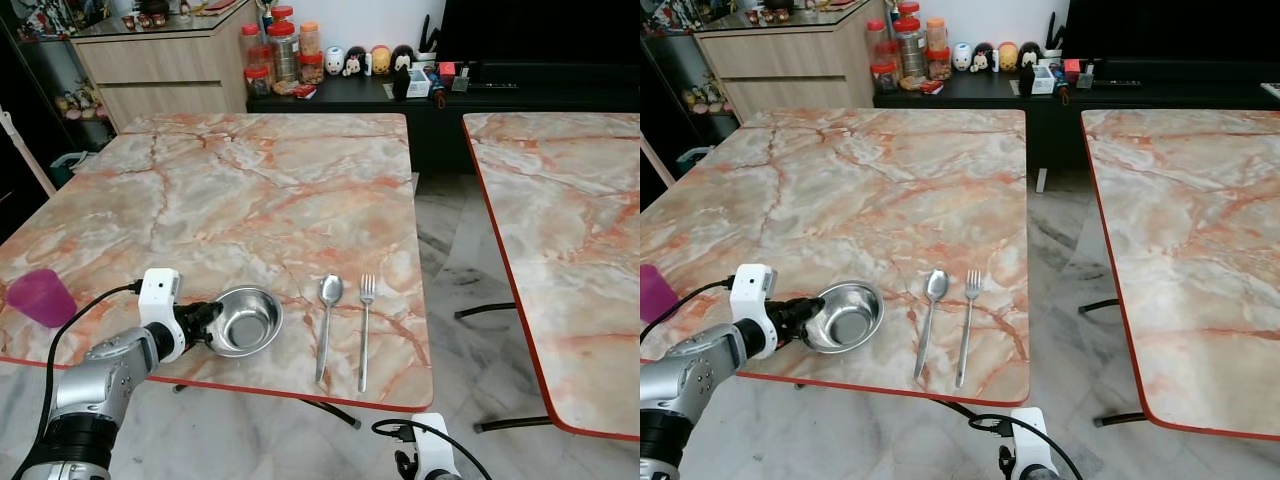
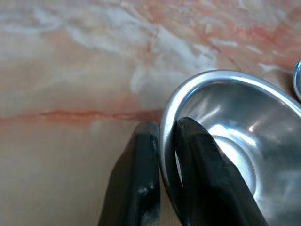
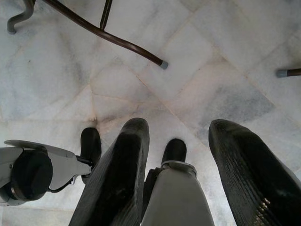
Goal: Setting the table
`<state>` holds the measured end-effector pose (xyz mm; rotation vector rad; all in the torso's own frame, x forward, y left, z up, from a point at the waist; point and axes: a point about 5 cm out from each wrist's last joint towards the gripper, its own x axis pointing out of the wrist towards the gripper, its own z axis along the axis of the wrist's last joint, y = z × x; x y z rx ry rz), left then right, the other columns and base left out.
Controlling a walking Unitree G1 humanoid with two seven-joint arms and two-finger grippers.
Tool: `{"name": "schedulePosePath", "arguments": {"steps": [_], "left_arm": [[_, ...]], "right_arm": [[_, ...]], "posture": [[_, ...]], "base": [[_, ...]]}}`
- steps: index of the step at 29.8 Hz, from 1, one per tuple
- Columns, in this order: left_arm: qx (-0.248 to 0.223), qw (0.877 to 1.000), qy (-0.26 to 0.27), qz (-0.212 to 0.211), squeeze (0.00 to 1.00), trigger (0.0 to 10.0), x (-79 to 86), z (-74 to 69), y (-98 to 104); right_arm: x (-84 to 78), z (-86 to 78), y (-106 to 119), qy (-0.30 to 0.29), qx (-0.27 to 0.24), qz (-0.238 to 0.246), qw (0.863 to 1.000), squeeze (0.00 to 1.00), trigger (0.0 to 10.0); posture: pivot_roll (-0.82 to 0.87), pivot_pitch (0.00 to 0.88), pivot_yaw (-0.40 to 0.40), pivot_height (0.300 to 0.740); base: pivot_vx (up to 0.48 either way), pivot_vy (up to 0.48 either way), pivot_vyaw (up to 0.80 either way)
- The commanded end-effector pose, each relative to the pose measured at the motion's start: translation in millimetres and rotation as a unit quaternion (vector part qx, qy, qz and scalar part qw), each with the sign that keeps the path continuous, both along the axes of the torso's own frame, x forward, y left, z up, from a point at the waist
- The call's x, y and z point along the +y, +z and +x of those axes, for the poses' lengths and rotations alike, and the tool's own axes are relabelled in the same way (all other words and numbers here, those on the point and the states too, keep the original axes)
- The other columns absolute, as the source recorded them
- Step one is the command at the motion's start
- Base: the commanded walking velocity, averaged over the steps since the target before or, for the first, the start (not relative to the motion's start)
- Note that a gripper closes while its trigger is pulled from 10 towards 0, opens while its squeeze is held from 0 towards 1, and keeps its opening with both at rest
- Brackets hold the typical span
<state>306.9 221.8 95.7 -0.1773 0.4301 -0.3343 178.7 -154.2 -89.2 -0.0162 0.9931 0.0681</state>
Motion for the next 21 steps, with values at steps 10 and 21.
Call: {"name": "schedulePosePath", "arguments": {"steps": [10,21], "left_arm": [[-0.019,1.0,-0.008,-0.001,0.0,10.0,-1.4,0.0,7],[-0.073,0.99,0.032,-0.117,0.0,10.0,-1.1,5.4,24]], "right_arm": [[1.1,2.5,1,-0.005,-0.002,0.004,1.0,0.0,10.0],[0.3,2.5,1,-0.005,-0.002,0.003,1.0,0.0,10.0]], "posture": [[0.07,0.0,0.065,0.74],[0.07,0.0,0.059,0.74]], "base": [[0.0,0.0,0.0],[0.0,0.0,0.0]]}}
